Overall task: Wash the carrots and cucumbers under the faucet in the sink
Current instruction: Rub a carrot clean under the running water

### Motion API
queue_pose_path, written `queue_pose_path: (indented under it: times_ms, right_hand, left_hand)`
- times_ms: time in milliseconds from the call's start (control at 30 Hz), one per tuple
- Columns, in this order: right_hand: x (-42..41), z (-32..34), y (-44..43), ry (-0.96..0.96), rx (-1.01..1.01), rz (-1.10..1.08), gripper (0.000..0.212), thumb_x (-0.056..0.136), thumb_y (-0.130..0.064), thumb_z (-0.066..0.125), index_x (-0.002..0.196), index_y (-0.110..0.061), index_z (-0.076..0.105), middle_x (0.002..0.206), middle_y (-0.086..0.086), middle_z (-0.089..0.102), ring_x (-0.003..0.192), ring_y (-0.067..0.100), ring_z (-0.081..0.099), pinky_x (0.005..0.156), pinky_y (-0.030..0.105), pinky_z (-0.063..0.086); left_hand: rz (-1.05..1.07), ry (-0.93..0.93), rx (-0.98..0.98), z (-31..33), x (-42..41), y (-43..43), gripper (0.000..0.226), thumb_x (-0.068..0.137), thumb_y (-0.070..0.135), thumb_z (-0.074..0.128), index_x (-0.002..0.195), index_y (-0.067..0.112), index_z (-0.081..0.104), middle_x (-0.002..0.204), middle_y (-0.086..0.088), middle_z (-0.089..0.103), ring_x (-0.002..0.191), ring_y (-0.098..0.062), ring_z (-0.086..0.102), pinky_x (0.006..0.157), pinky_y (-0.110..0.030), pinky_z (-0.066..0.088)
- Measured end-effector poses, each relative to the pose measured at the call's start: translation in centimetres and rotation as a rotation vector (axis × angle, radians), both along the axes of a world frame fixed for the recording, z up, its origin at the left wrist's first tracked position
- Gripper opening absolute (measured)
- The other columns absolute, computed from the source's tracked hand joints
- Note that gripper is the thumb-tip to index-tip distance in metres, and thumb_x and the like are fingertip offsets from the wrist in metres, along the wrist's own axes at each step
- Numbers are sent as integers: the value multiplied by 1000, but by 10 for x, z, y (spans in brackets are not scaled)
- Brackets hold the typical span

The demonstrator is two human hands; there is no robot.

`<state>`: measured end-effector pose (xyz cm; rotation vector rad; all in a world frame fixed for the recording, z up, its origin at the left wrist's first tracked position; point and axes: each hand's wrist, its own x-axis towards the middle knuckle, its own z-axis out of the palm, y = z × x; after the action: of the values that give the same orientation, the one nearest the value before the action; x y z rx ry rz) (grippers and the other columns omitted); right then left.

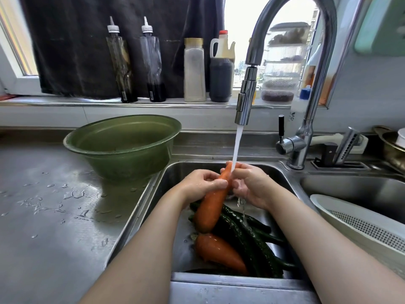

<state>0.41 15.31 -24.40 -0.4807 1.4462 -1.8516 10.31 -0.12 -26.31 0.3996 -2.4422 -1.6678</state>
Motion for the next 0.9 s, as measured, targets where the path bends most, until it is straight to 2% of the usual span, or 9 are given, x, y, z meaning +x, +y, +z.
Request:
queue_pose_path:
  times_ms: [100,233,333,433,567,633,733,800,900]
  right_hand:
    - [3,-2,2,240,186,-25,21,90,6,61,109,-2,60,76,16,72,50,20,63,41,22,48]
    - [-2,-3,2,224,171,-89,11,97,0,56,106,-1,63,74,21,74,61,29,73,53,31,61]
    - [-7,-2,2,196,153,-83,19,105,-6,45,118,-10,58,75,25,73,68,38,74,58,36,64]
    - [-6,-2,2,281,151,-14,34,103,0,43,132,-15,53,76,21,71,63,30,71,56,34,61]
    - [2,-4,-4,402,130,-43,36,95,2,55,123,-19,65,76,8,64,50,16,55,47,28,49]
    - [2,-5,-7,308,107,-82,32,96,-2,55,122,-16,66,66,7,61,46,15,48,43,25,42]
    - [0,-4,-5,54,-3,-21,32,95,9,49,112,-9,69,90,15,68,55,14,51,43,20,38]
    - [-5,-5,-2,-21,-35,23,34,91,14,50,107,-7,71,94,12,72,63,14,58,47,20,41]
    - [-8,-6,0,-71,-60,11,15,94,-1,60,106,-4,68,91,10,67,50,7,44,40,17,35]
  left_hand:
    - [-13,-13,-55,-1,1,-7,20,92,37,75,109,25,76,99,1,79,89,-11,71,86,-35,56]
    - [-80,-77,-185,4,1,-5,32,79,38,86,108,33,74,103,5,78,101,-15,73,95,-37,57]
    - [-47,-95,-281,7,-5,2,46,67,32,92,107,34,70,101,7,75,96,-13,71,93,-41,59]
    - [8,-86,-283,4,-7,2,60,60,36,95,111,33,64,106,9,71,98,-11,69,91,-40,59]
    - [50,-51,-267,5,-4,3,54,53,39,98,95,29,65,96,8,72,87,-9,69,73,-30,58]
    - [74,-27,-264,5,-4,7,53,51,36,99,91,26,66,90,8,72,81,-9,68,68,-28,55]
    - [100,5,-237,5,-6,11,54,50,35,98,92,22,66,91,4,72,84,-15,70,72,-34,61]
    - [99,11,-225,5,-6,13,49,54,31,97,90,24,65,88,5,70,81,-13,67,68,-31,58]
    - [85,17,-197,5,-6,16,50,54,30,100,88,25,64,84,9,67,75,-6,63,64,-23,50]
